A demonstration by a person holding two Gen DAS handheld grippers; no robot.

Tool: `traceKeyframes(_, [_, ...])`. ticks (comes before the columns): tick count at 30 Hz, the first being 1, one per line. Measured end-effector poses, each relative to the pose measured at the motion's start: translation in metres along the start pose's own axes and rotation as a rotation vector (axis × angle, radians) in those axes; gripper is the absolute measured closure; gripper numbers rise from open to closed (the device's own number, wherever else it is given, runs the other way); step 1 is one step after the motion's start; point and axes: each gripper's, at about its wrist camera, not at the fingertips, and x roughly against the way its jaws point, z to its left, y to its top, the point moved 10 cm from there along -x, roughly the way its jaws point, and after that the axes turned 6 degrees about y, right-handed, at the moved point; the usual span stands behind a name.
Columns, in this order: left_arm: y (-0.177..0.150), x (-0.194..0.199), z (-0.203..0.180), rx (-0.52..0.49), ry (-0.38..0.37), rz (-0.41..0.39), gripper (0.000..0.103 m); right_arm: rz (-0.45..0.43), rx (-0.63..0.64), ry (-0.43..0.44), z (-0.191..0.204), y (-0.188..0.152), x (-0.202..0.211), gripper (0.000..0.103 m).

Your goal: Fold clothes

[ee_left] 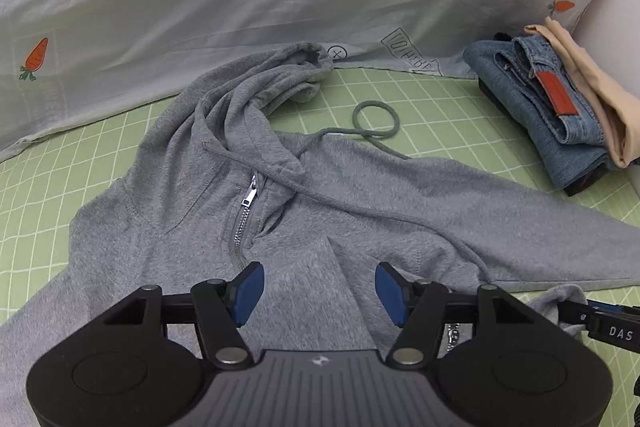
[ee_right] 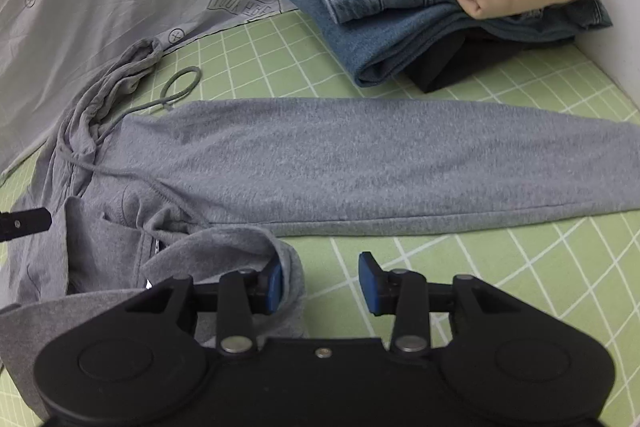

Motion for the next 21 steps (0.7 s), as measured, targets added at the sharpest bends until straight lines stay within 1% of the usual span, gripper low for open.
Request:
traceKeyframes(3, [0.001, -0.023, -0.002, -0.018, 0.028, 0.041, 0.041, 0.017, -0.060, 0.003, -0.004, 0.001, -0.009, 0.064])
traceKeyframes(5, [-0.002, -0.034, 0.001, -0.016, 0.030, 0.062, 0.044, 0.024, -0.089, 0.007, -0.006, 0.001, -0.012, 0.064])
traceKeyframes(6, [-0.004, -0.035, 0.003, -0.013, 0.032, 0.062, 0.056, 0.026, -0.100, 0.009, -0.006, 0.000, -0.012, 0.064])
traceKeyframes(7, [-0.005, -0.036, 0.006, -0.009, 0.033, 0.063, 0.074, 0.023, -0.104, 0.011, -0.007, 0.000, -0.011, 0.064])
traceKeyframes(9, [-0.008, -0.034, 0.013, 0.016, 0.026, 0.060, 0.095, 0.018, -0.112, 0.015, -0.009, 0.000, -0.009, 0.064])
traceKeyframes(12, [-0.010, -0.018, 0.028, 0.077, 0.011, 0.033, 0.096, 0.005, -0.113, 0.020, -0.009, -0.001, -0.001, 0.066])
traceKeyframes(15, [-0.014, 0.013, 0.043, 0.095, 0.017, -0.018, 0.097, -0.019, -0.066, 0.006, -0.008, -0.001, 0.014, 0.069])
traceKeyframes(18, [-0.028, 0.052, 0.060, 0.128, 0.033, -0.067, 0.097, -0.049, 0.004, -0.017, -0.004, -0.006, 0.032, 0.069])
traceKeyframes(21, [-0.054, 0.087, 0.077, 0.181, 0.048, -0.091, 0.097, -0.072, 0.079, -0.036, 0.002, -0.018, 0.051, 0.069])
